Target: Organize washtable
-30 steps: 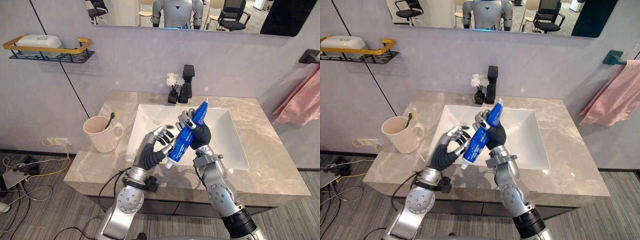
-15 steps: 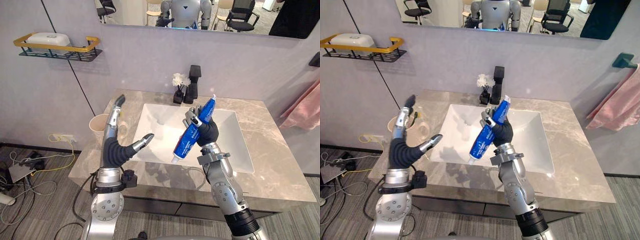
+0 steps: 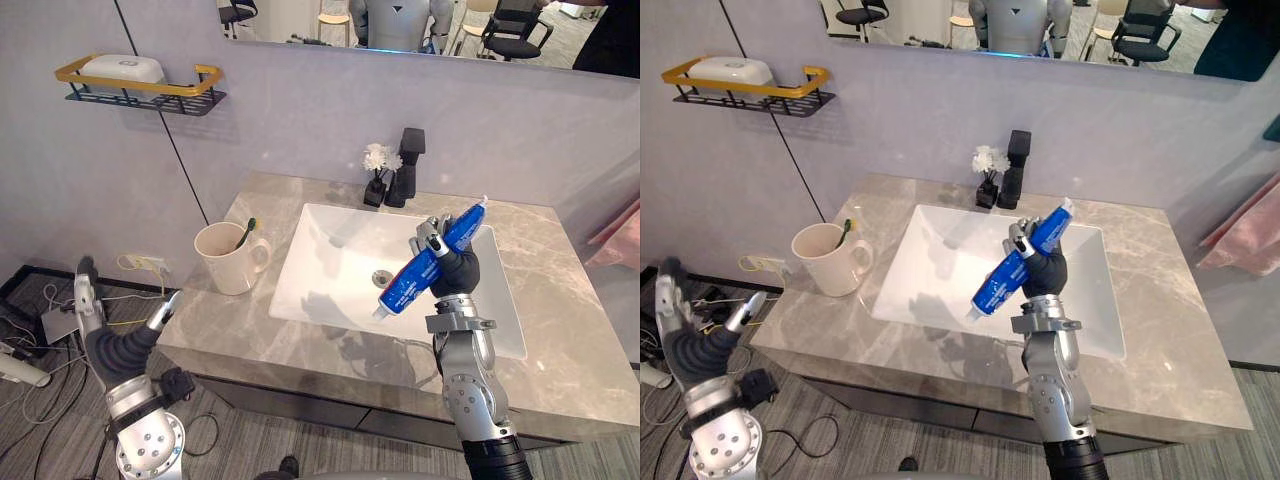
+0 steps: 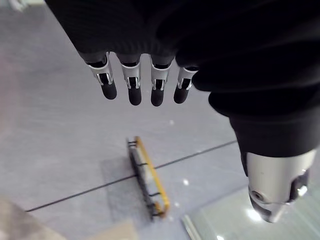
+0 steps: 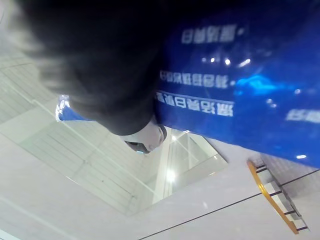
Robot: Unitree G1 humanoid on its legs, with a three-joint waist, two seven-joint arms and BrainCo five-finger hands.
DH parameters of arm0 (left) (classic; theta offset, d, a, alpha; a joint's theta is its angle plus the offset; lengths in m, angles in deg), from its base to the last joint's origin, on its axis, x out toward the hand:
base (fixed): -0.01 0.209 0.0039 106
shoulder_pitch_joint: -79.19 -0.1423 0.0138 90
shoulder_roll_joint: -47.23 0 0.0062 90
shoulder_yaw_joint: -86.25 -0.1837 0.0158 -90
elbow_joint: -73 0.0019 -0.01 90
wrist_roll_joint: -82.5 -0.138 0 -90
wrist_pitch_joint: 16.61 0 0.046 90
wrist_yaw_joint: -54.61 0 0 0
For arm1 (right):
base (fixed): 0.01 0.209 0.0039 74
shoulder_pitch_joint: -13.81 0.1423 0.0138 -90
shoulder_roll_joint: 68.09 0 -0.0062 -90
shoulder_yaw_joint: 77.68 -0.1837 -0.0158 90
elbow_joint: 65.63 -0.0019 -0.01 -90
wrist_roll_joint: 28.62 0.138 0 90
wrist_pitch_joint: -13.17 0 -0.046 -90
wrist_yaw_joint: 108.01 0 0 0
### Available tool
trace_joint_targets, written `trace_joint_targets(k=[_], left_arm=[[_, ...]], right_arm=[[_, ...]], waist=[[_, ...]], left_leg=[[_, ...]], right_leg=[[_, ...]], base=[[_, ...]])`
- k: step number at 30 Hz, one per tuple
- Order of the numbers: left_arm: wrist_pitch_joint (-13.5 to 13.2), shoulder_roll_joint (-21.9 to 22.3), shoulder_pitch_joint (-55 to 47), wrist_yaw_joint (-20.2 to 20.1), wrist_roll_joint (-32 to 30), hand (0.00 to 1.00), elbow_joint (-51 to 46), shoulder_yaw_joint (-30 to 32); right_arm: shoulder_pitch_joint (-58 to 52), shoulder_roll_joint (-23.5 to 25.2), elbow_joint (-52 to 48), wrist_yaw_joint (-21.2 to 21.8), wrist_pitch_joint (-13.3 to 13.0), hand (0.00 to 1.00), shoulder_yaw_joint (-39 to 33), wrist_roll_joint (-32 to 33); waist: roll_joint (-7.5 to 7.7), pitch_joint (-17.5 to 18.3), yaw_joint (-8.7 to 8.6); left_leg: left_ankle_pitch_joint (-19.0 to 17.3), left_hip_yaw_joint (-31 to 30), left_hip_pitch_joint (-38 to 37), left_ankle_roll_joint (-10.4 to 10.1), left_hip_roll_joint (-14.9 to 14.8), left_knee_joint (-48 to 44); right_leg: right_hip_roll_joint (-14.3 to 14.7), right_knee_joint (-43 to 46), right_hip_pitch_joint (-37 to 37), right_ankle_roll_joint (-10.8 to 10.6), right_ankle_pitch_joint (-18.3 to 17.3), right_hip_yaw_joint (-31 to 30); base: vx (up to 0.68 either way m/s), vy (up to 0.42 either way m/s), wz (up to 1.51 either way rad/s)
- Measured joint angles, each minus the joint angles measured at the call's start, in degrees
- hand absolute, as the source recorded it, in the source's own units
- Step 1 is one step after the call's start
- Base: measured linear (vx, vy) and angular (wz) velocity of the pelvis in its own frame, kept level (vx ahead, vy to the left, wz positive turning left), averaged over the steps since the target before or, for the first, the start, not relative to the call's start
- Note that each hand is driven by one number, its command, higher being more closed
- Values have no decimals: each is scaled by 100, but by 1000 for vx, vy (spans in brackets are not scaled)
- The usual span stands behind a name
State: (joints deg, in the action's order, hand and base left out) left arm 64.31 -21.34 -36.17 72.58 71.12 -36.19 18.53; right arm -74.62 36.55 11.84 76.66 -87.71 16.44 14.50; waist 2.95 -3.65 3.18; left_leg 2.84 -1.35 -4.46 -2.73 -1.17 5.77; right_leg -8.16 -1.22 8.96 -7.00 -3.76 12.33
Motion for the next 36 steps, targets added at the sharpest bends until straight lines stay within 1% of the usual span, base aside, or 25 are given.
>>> trace_joint_targets(k=[1, 2, 4, 6, 7, 12, 15, 18, 26, 31, 35, 36], left_arm=[[41, 3, 1, -2, 76, 0, 343, 111], [60, 2, 2, -4, 110, 0, 483, 136], [126, 11, -9, -5, 237, 0, 911, 287], [193, 17, -14, -4, 498, 0, 1532, 483], [209, 18, -18, -3, 534, 0, 1687, 511], [314, -12, 33, -68, 840, 0, 3221, 536], [398, -21, 73, -184, 921, 0, 4059, 510], [411, -55, 172, -254, 921, 0, 4562, 461], [427, -169, 551, -541, 909, 0, 5620, -7], [426, -508, 693, -680, 904, 0, 6073, -428], [422, -642, 760, -725, 897, 0, 6307, -537], [423, -710, 767, -790, 892, 0, 6381, -622]], right_arm=[[-26, -3, 0, -2, -2, 100, -61, 3], [-53, 0, 0, -2, -2, 100, -100, 3], [-113, 5, 0, -54, -3, 100, -127, 5], [-136, 29, 0, -97, -3, 100, -129, 7], [-141, 35, 0, -97, -3, 100, -129, 7], [-143, 36, 1, -100, -7, 100, -101, 16], [-144, 33, 2, -109, -80, 100, -99, 19], [-144, 32, 2, -117, -205, 100, -100, 23], [-143, 23, 10, -216, -243, 100, -69, 23], [-141, -92, 43, -218, -252, 100, 133, 22], [-99, -105, 43, -221, -253, 100, 136, 21], [-32, -129, 43, -226, -260, 100, 134, 21]], waist=[[1, 1, 42], [2, 1, 75], [4, 3, 87], [5, 4, 88], [6, 4, 89], [12, 5, 88], [43, 1, 86], [69, 1, 89], [151, -40, 82], [171, -39, 86], [200, -44, 91], [209, -42, 90]], left_leg=[[2, 1, 17, -2, 0, 1], [2, 1, 17, -2, 0, 1], [2, -3, 21, -2, 1, -2], [2, -5, 24, -2, 1, -15], [2, -6, 25, -2, 1, -15], [1, -4, 27, -3, 3, 6], [2, -5, 27, -3, 2, 4], [2, -10, 29, -3, 4, 2], [7, -25, 32, -7, 8, -24], [10, -68, 39, -10, 3, -29], [15, -101, 52, -16, 3, -29], [17, -114, 59, -19, 3, -29]], right_leg=[[0, 5, -21, 0, 0, -4], [-1, 5, -20, 0, 0, -3], [-2, 3, -21, 0, 0, 2], [-2, 3, -24, 0, 0, 5], [-2, 3, -24, 0, 0, 5], [-5, 4, -28, 0, -1, 5], [-5, 4, -30, 0, -1, 6], [-6, 4, -29, 0, -1, 11], [-12, 13, -29, -2, -3, 19], [-5, 8, -27, -2, -3, 21], [-4, 9, -22, -3, -4, 44], [-3, 10, -23, -3, -4, 56]], base=[[-35, -13, -2], [-33, -15, 0], [0, 0, 0], [0, 0, 0], [0, 0, 0], [-29, -12, 0], [0, 0, 0], [0, 0, 0], [0, 0, 0], [0, 0, 0], [0, 0, 3], [-13, -7, 6]])
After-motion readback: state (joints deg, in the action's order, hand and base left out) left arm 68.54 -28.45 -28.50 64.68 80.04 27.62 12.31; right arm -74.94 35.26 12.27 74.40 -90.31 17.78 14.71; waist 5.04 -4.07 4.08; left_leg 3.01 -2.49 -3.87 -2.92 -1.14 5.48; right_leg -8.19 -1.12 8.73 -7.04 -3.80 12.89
